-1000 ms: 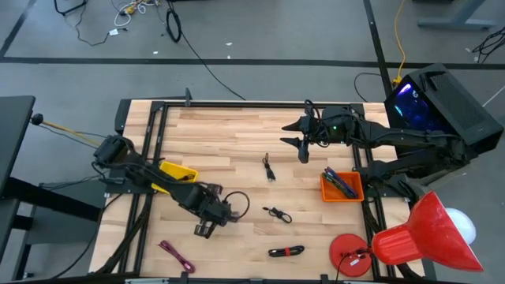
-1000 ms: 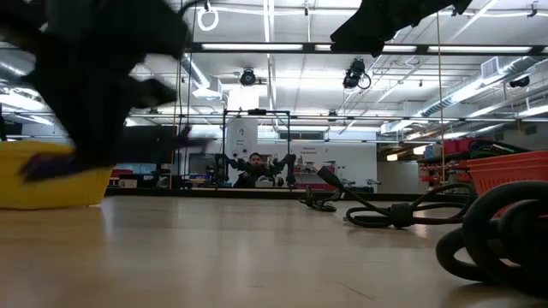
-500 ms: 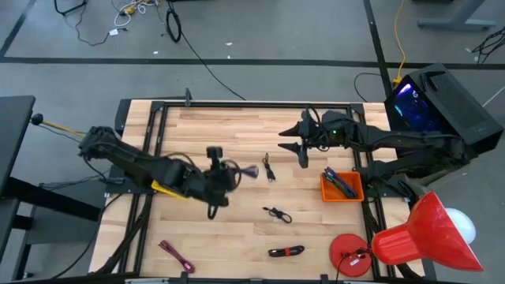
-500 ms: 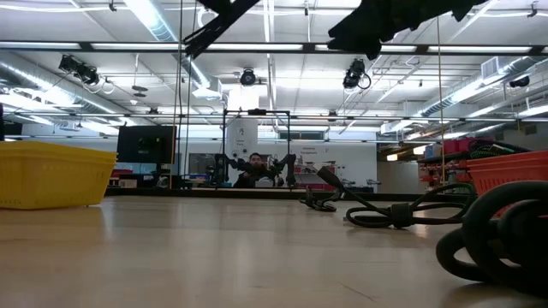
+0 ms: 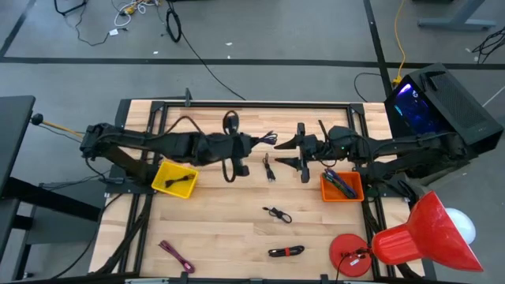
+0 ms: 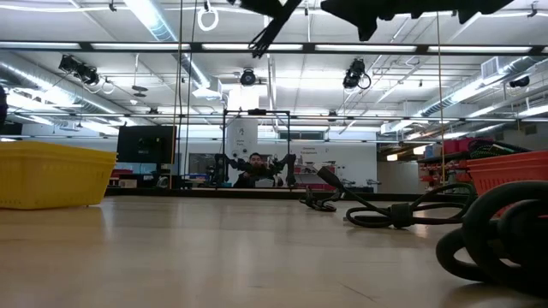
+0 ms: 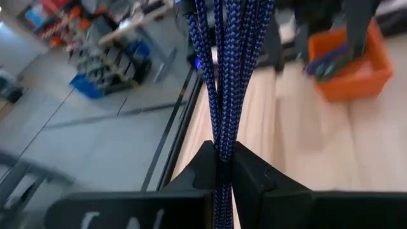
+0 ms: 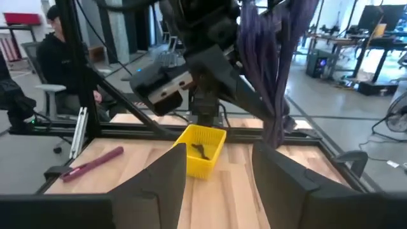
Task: Pick & Place USB Port
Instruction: Put the black charger cable into the orange basket
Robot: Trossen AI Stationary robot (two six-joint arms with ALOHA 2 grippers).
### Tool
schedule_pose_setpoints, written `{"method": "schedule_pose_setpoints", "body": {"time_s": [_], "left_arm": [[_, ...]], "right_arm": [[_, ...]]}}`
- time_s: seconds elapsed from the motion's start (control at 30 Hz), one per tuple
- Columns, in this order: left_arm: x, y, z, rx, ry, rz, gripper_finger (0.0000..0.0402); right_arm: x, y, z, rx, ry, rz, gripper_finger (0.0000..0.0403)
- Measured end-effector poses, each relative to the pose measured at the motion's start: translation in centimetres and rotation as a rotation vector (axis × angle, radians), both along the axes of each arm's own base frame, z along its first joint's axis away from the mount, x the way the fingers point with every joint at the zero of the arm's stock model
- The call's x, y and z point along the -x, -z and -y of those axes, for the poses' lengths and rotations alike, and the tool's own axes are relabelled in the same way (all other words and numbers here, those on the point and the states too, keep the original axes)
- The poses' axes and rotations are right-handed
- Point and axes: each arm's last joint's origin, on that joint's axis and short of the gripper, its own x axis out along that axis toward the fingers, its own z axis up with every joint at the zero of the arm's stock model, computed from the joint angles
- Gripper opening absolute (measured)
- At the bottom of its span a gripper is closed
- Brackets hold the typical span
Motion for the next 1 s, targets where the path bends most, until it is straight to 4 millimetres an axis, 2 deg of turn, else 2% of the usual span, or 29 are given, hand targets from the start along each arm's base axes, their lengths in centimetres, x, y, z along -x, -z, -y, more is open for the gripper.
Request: {"method": "schedule_pose_setpoints", "body": {"time_s": [0.27, 0.7, 0.83, 0.93, 1.0], "left_arm": [[-1.5, -0.8, -1.0, 0.037, 0.140, 0.148, 0.0027], [-4.1, 1.5, -0.7, 0.070, 0.227, 0.146, 0.0027], [-4.4, 1.4, -0.5, 0.083, 0.277, 0.177, 0.0027], [-4.7, 1.7, -0.5, 0.083, 0.275, 0.179, 0.0027], [-4.7, 1.7, -0.5, 0.082, 0.272, 0.177, 0.0027]], "right_arm": [[0.0, -0.4, -0.5, 0.029, 0.050, 0.044, 0.0180], [0.0, -0.8, -0.1, 0.079, 0.163, 0.076, 0.0180], [0.0, -1.0, -0.1, 0.096, 0.169, 0.104, 0.0179], [0.0, -1.0, -0.1, 0.126, 0.169, 0.096, 0.0158], [0.0, -0.9, -0.2, 0.134, 0.164, 0.089, 0.0118]]}}
